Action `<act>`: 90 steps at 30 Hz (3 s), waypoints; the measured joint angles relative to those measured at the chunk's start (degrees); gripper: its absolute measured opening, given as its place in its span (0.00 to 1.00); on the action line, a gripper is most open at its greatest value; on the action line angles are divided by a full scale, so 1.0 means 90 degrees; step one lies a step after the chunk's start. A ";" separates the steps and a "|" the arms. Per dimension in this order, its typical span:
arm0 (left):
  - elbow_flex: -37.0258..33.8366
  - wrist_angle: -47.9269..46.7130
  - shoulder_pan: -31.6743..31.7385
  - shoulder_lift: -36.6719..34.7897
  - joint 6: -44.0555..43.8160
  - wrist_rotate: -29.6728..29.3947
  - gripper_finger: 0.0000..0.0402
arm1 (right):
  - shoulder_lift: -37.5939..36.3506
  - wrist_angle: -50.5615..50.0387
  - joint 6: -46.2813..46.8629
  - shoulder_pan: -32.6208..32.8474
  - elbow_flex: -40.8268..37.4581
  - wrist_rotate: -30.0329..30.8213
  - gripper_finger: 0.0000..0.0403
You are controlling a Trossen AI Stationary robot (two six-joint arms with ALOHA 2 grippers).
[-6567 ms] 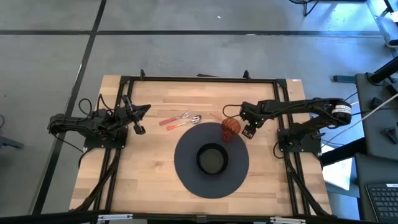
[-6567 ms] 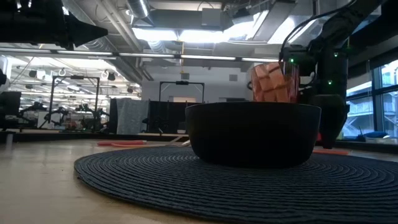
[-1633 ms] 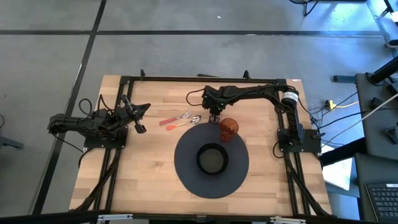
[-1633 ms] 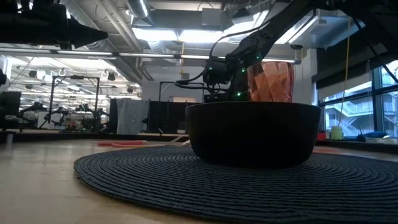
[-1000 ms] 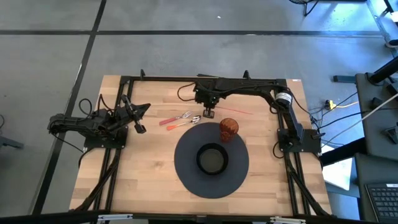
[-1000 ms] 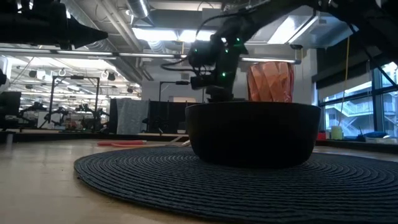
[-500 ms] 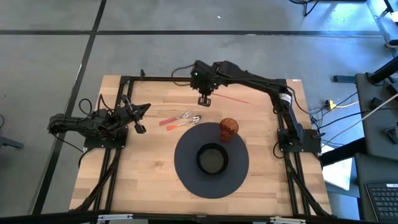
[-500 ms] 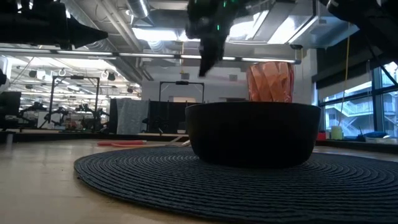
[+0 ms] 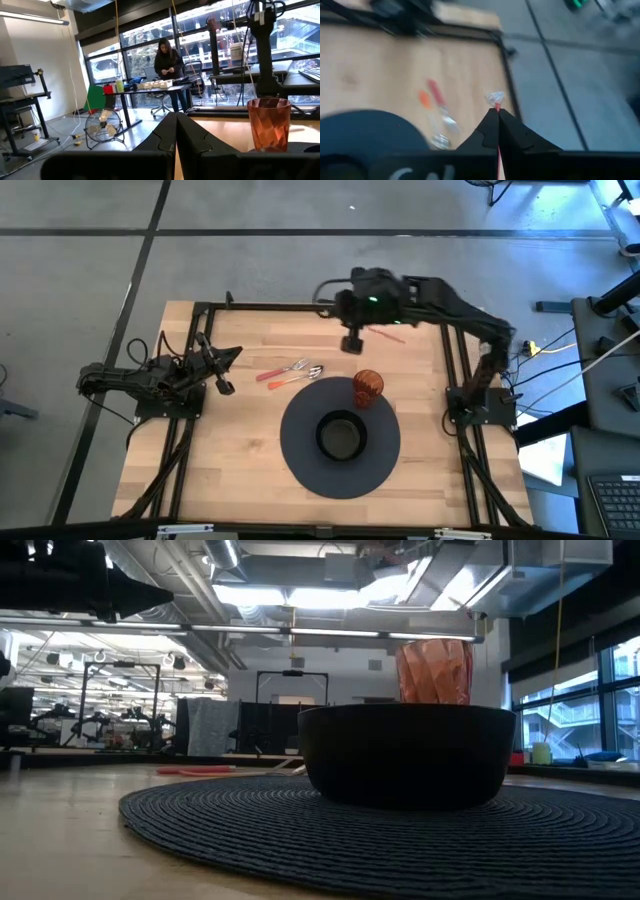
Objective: Pick & Place Utensil
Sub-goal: Put the orange drinking straw into the orange cup
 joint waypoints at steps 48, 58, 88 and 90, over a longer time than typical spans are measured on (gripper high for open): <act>0.0000 -0.0035 0.0002 0.0000 0.0005 -0.0012 0.01 | -0.6929 1.0448 0.0503 0.1317 -1.0913 -0.0223 0.00; 0.0000 -0.0035 0.0002 0.0000 0.0005 -0.0012 0.01 | -0.6342 1.0707 0.0865 0.0867 -1.1089 -0.0146 0.01; 0.0000 -0.0035 0.0002 0.0000 0.0010 -0.0012 0.01 | -0.4521 1.0752 0.1247 0.0777 -1.1091 -0.0151 0.01; 0.0000 -0.0035 0.0002 0.0000 0.0008 -0.0012 0.01 | -0.4438 1.0753 0.1247 0.0777 -1.1091 -0.0151 0.01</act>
